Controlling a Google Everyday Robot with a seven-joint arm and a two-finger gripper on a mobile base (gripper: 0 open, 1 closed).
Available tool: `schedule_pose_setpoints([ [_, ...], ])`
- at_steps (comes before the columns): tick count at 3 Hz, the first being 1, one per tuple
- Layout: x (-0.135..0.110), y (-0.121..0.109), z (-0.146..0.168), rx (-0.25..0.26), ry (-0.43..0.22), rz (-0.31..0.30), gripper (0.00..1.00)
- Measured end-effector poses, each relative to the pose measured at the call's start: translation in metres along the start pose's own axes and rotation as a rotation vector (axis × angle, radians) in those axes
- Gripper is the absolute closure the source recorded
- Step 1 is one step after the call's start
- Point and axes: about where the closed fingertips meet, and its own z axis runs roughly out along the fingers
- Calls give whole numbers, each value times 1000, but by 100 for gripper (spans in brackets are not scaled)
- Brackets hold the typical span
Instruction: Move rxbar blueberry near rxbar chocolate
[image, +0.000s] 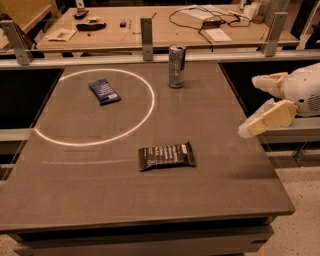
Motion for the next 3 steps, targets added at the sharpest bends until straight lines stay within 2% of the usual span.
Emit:
schedule_pose_setpoints([
  [1, -9, 6, 23, -1, 1, 23, 0],
  [2, -33, 17, 77, -21, -21, 53, 0],
  [3, -58, 21, 127, -39, -59, 57, 0],
])
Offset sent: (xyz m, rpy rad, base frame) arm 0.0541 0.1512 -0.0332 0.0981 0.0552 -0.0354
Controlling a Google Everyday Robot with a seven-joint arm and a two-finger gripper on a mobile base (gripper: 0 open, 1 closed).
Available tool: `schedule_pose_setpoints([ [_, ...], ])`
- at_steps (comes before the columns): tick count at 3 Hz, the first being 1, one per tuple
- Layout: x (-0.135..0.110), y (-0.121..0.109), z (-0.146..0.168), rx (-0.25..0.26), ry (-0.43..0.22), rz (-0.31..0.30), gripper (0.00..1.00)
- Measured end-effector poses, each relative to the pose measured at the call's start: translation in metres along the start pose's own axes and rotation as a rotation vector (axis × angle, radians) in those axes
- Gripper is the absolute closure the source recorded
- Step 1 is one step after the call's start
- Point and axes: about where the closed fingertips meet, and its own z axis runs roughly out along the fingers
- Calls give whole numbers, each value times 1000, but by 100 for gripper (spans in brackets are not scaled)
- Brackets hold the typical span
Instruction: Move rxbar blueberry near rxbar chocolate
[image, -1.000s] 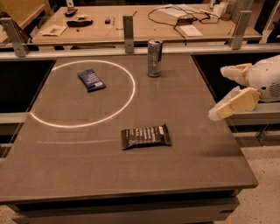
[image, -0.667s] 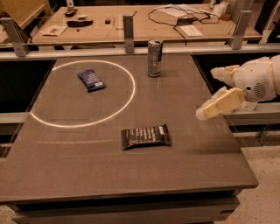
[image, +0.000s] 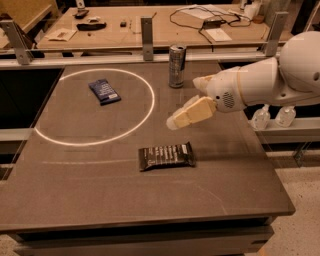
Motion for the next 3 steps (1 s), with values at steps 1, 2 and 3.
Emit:
schedule_pose_setpoints([
  [1, -22, 2, 45, -39, -67, -1, 0],
  [2, -39, 2, 82, -64, -118, -48, 0],
  [3, -50, -1, 111, -71, -139, -116, 0],
])
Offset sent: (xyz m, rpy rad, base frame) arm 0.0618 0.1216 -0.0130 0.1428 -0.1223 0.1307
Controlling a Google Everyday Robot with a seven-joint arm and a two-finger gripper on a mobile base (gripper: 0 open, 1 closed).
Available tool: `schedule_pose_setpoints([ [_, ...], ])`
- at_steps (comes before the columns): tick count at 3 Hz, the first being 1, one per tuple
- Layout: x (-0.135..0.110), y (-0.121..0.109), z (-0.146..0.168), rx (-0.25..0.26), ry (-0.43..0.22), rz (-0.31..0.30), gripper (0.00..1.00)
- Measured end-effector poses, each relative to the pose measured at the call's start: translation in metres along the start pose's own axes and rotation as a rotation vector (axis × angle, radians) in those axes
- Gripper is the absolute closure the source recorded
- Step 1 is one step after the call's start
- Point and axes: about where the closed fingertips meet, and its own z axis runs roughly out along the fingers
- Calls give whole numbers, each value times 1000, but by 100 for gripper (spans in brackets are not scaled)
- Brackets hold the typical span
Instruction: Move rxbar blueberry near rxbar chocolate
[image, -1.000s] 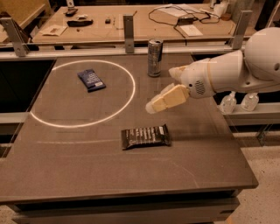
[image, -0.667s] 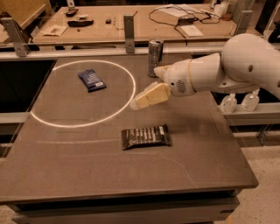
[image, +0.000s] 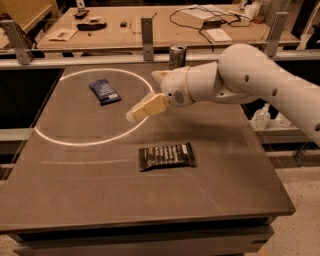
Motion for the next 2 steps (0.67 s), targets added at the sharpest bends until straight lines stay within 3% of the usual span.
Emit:
schedule_pose_setpoints([
  [1, 3, -7, 26, 30, 63, -27, 0],
  [2, 3, -6, 26, 29, 62, -28, 0],
])
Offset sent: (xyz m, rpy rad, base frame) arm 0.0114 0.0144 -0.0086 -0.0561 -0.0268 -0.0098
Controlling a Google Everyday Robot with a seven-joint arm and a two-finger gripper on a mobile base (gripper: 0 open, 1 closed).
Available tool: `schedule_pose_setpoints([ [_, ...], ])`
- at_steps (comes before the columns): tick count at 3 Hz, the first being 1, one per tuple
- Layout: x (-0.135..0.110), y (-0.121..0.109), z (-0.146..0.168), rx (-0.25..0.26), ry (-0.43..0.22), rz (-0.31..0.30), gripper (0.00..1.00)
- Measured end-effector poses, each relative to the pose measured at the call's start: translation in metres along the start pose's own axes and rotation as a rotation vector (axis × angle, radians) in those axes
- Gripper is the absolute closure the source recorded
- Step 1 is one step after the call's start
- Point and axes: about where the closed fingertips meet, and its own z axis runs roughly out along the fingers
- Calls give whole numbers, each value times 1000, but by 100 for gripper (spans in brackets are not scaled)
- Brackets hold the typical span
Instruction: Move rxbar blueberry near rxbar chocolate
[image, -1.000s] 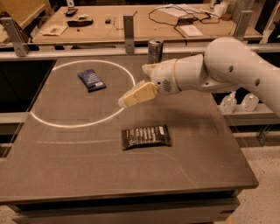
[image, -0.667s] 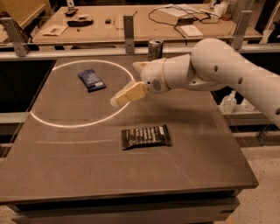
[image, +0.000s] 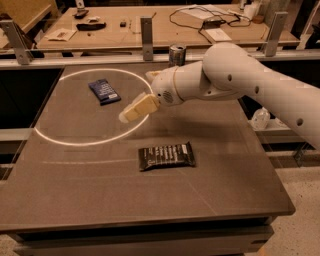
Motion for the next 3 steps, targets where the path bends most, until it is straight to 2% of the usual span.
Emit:
schedule_pose_setpoints([
  [1, -8, 11, 22, -16, -7, 32, 0],
  [2, -18, 26, 60, -26, -46, 77, 0],
  [3, -28, 30, 86, -9, -77, 79, 0],
])
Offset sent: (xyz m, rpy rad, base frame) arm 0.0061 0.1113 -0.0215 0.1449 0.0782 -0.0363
